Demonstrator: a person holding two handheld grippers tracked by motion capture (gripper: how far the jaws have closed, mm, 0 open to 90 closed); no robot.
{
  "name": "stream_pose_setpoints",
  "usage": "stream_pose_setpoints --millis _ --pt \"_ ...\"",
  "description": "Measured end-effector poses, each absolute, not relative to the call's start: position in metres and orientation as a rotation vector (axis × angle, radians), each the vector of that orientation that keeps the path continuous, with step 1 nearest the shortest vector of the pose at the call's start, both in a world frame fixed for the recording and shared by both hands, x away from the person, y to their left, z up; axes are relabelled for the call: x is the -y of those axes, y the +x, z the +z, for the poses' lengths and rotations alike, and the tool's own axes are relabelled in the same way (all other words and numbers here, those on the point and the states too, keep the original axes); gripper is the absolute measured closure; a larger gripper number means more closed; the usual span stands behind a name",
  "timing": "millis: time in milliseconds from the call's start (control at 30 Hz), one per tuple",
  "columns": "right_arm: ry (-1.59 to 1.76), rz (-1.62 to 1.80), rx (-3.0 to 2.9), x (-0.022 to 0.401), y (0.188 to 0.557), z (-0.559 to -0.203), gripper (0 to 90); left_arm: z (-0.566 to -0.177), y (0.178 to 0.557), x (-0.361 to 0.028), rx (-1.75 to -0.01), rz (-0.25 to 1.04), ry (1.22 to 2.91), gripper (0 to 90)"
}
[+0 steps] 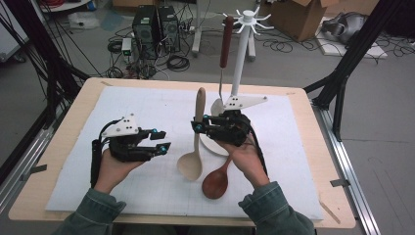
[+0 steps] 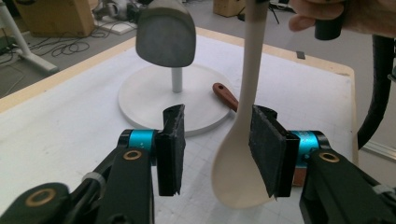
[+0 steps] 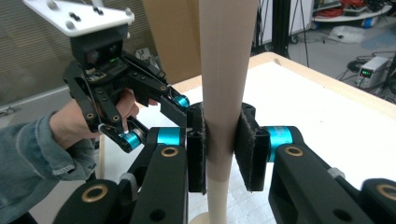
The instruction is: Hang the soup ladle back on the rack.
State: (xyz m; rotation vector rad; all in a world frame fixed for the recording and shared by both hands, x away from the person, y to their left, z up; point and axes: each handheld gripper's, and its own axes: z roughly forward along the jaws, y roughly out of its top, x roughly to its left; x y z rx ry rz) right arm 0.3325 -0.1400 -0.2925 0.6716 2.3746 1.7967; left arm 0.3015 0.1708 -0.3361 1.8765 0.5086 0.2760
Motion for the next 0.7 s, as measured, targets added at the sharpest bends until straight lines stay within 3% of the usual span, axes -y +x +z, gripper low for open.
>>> stream_pose_setpoints --millis 700 --pt "0.611 1.778 -2.369 0.168 0.35 -0.254 76.1 -0.355 0.303 -0.233 -0.64 0.317 1.819 36.3"
